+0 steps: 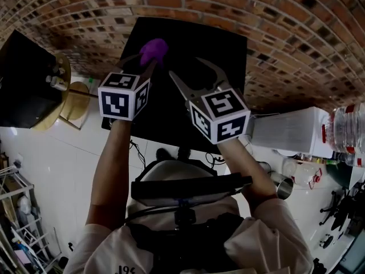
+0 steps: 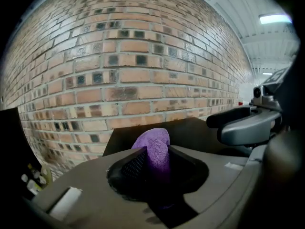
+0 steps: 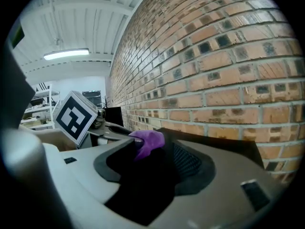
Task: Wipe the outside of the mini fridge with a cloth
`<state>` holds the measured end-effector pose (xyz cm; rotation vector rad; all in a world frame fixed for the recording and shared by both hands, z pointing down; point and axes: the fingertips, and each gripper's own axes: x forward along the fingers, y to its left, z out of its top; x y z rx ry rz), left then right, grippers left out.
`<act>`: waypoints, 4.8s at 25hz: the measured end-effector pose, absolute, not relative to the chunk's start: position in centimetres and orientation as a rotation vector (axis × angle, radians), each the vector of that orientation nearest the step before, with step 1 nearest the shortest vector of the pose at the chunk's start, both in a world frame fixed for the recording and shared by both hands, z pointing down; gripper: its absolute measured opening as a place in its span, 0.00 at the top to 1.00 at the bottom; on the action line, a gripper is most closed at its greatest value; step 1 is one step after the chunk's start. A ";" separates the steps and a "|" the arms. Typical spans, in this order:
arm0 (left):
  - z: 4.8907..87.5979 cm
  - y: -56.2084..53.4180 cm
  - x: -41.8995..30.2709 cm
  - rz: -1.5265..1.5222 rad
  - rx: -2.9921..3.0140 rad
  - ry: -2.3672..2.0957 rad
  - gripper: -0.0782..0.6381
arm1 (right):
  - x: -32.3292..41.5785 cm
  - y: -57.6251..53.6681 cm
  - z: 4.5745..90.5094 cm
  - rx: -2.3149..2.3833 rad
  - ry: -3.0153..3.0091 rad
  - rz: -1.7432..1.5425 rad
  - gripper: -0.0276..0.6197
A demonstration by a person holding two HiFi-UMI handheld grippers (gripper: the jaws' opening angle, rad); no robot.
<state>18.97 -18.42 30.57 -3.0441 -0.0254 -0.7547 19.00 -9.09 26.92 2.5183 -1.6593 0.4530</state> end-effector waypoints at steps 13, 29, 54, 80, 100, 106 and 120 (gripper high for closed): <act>26.2 -24.0 15.0 -0.359 -3.441 -0.147 0.74 | 16.3 -10.5 26.9 2.498 -1.656 0.428 0.61; 27.9 -33.8 16.8 -0.186 -3.610 -0.584 0.74 | 14.9 -15.3 27.1 2.675 -1.337 0.394 0.62; 34.7 -34.5 26.0 -0.163 -3.842 -0.772 0.74 | 17.2 -17.8 26.7 2.752 -1.353 0.397 0.70; 45.8 -33.9 27.6 -0.349 -3.904 -0.881 0.73 | 17.1 -17.7 26.7 2.750 -1.352 0.395 0.70; 58.0 -34.1 29.4 -0.698 -3.813 -0.699 0.74 | 17.0 -17.9 26.6 2.737 -1.364 0.384 0.70; 59.8 -33.7 29.4 -0.773 -3.754 -0.675 0.74 | 16.8 -17.9 26.7 2.706 -1.384 0.363 0.70; 62.3 -35.0 27.5 -0.890 -3.680 -0.520 0.74 | 16.9 -17.5 26.7 2.721 -1.367 0.367 0.70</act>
